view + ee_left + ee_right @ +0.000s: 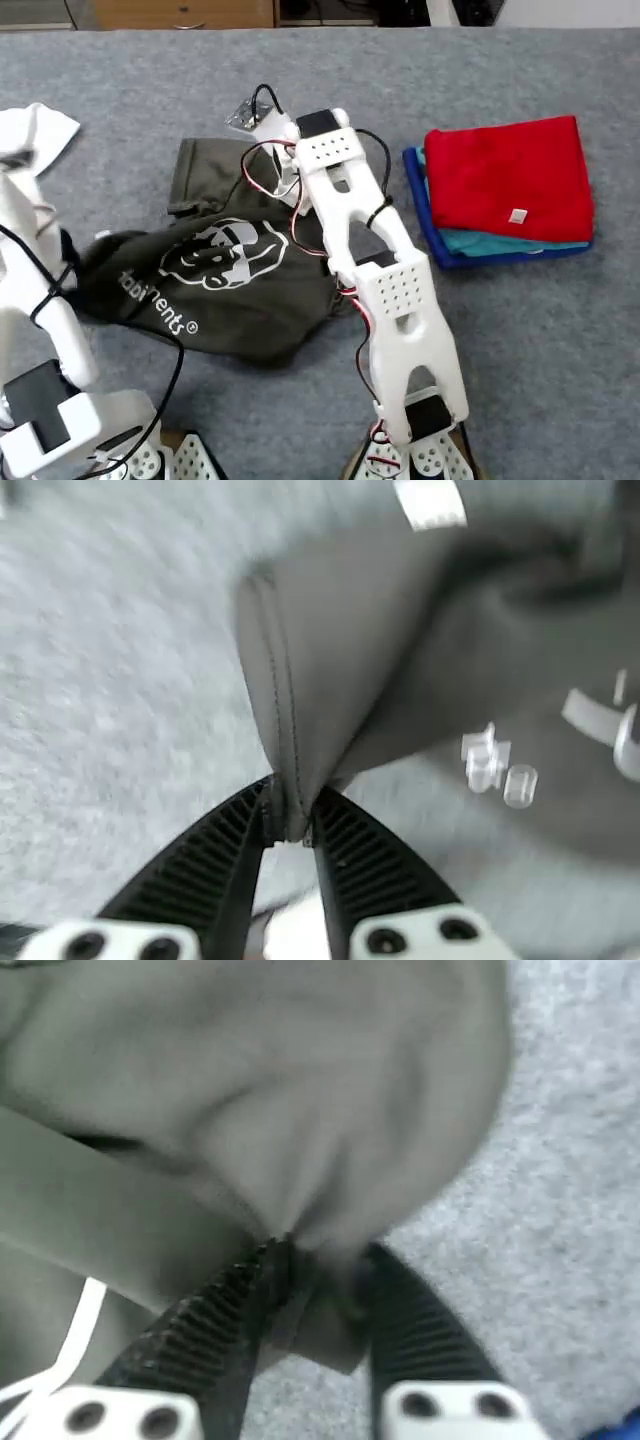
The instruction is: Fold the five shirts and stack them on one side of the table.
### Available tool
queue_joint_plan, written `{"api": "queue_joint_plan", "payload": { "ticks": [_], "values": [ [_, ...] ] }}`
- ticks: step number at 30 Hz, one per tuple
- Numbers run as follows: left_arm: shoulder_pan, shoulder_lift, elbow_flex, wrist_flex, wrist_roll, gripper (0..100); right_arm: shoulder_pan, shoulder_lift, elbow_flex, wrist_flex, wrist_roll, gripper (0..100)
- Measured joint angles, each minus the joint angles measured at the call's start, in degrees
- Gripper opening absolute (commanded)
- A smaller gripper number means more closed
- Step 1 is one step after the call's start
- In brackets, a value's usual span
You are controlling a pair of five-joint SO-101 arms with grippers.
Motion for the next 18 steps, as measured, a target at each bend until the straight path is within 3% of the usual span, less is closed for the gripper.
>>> {"api": "queue_joint_plan", "payload": {
  "ticks": [2, 10, 18],
  "values": [
    [0.0, 0.0, 3.0, 1.0, -5.6, 2, 0.0, 0.0, -1.3, 1.1, 0.0, 1.9],
    [0.2, 0.0, 7.6, 1.4, -10.6, 2, 0.2, 0.0, -7.0, 14.7, 0.0, 1.9],
    [-1.3, 0.0, 14.6, 1.4, -17.7, 2, 8.0, -0.3, -2.4, 16.2, 3.8, 1.9]
  ]
}}
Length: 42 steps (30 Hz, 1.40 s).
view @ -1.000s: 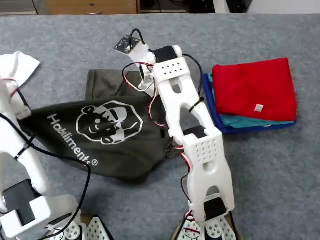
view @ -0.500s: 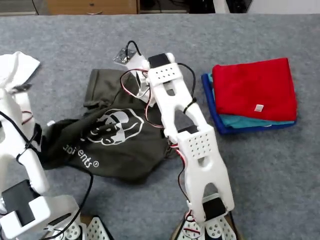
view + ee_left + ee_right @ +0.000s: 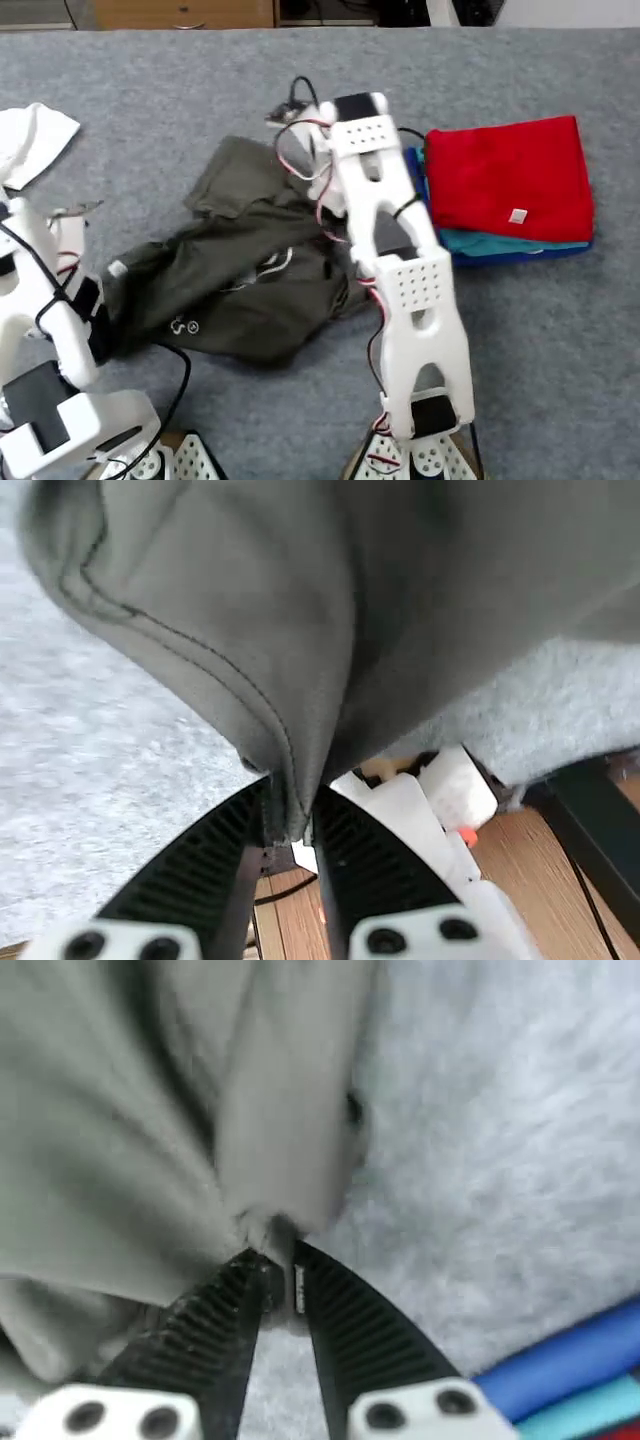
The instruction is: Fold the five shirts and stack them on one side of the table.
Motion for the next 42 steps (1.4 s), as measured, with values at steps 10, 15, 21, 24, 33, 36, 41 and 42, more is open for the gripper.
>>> {"api": "queue_joint_plan", "payload": {
  "ticks": [10, 15, 21, 24, 33, 36, 41, 42],
  "values": [
    [-9.7, 0.0, -3.3, -0.2, -0.8, 2, 0.5, -0.2, 6.9, -1.3, 8.0, 1.9],
    [-13.1, 0.0, -5.4, 0.5, -0.3, 2, 0.4, 4.7, 2.8, -1.7, 8.4, 2.1],
    [-20.3, 0.0, -5.1, 0.7, -6.9, 16, 0.2, 9.5, -4.6, 0.3, 8.8, 2.1],
    [-24.4, 0.0, -5.1, 0.7, -8.0, 24, 0.0, 10.7, -6.8, 0.6, 8.8, 2.1],
    [-20.1, 0.1, -7.9, 0.0, 0.9, 23, -0.1, 10.8, -6.9, 0.7, 11.1, 2.1],
    [-16.2, 0.2, -13.5, -4.0, 14.5, 23, -0.1, 10.8, -6.9, 0.7, 11.1, 2.1],
    [-6.9, 1.1, -15.6, -7.0, 38.6, 22, -0.1, 10.8, -6.9, 0.7, 11.1, 2.1],
    [-4.5, 2.0, -15.6, -7.7, 41.1, 22, -0.1, 10.8, -6.9, 0.7, 11.1, 2.1]
  ]
}}
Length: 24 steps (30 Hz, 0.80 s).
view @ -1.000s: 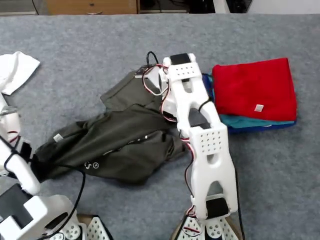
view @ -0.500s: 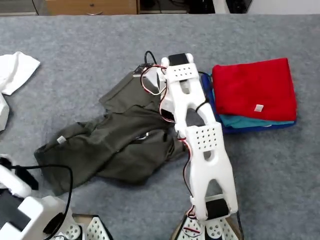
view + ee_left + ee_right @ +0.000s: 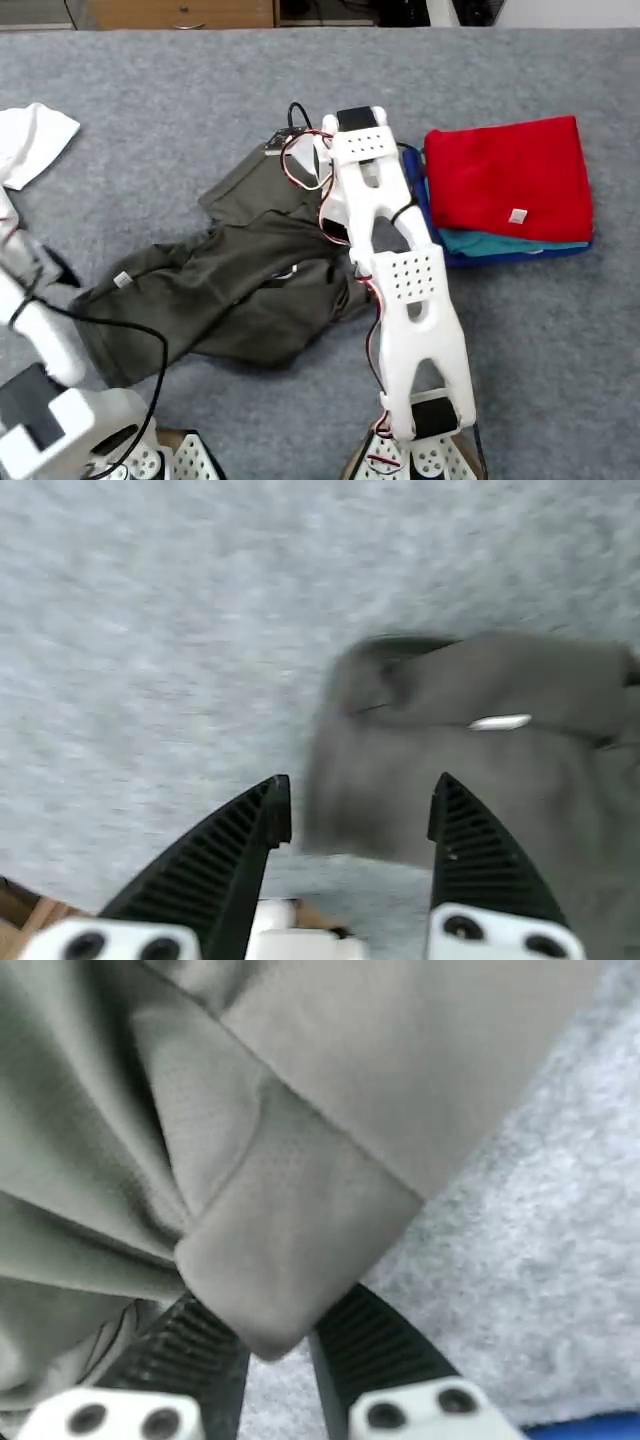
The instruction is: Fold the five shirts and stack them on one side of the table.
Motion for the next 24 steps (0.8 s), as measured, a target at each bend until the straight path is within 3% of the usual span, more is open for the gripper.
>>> {"api": "queue_joint_plan", "payload": {
  "ticks": [4, 9, 12, 16, 21, 24],
  "values": [
    [4.0, 6.2, 0.0, -1.5, 5.6, 18, 0.0, 0.0, 0.0, 0.0, 0.0, 2.1],
    [-5.0, 11.3, -1.8, -1.8, 17.7, 15, 0.0, 0.0, 0.0, 0.0, 0.0, 2.2],
    [-7.7, 11.4, -4.7, -0.3, 17.8, 15, 0.0, 0.0, 0.0, 0.0, 0.0, 2.2],
    [-5.2, 11.8, -5.9, 3.8, 11.1, 14, 0.0, 0.0, 0.0, 0.0, 0.0, 2.2],
    [1.0, 11.8, -4.0, 4.0, -12.0, 15, 0.0, 0.0, 0.0, 0.0, 0.0, 2.2],
    [0.6, 11.8, -4.0, 0.4, -15.3, 15, 0.0, 0.0, 0.0, 0.0, 0.0, 2.2]
  ]
}}
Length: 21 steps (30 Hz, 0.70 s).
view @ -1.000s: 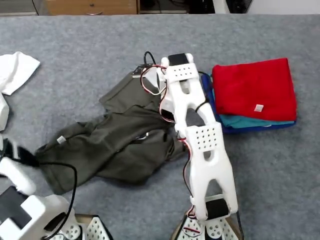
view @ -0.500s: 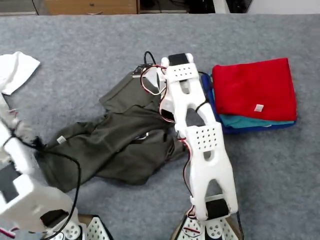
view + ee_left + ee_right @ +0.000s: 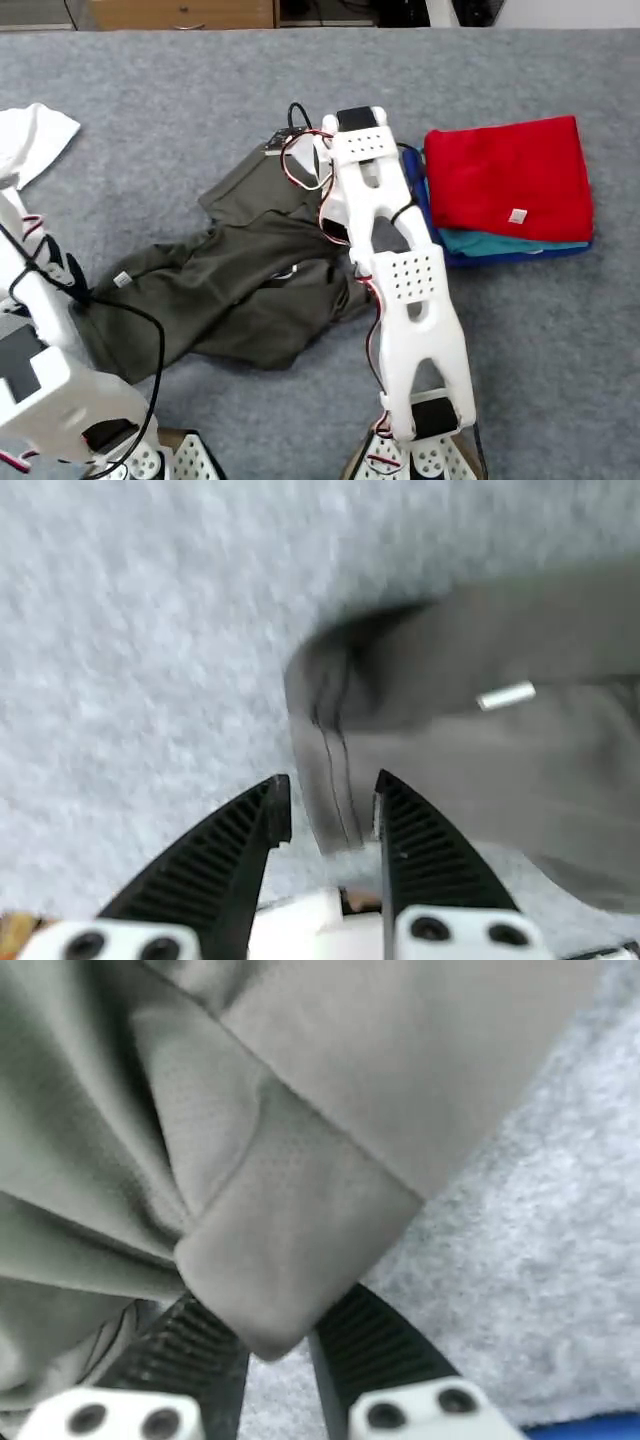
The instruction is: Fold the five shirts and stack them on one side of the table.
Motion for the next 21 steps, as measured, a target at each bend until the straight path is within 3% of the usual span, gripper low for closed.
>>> {"api": "queue_joint_plan", "payload": {
  "ticks": [6, 14, 21],
  "values": [
    [1.1, 0.0, 2.3, -3.7, -0.8, 15, 0.0, 0.0, 0.0, 0.0, 0.0, 2.2],
    [1.7, 4.0, 6.7, -6.0, 8.5, 14, 0.0, 0.0, 0.0, 0.0, 0.0, 2.2],
    [1.5, 10.1, 4.0, -7.1, 9.4, 15, 0.0, 0.0, 0.0, 0.0, 0.0, 2.2]
  ]
}}
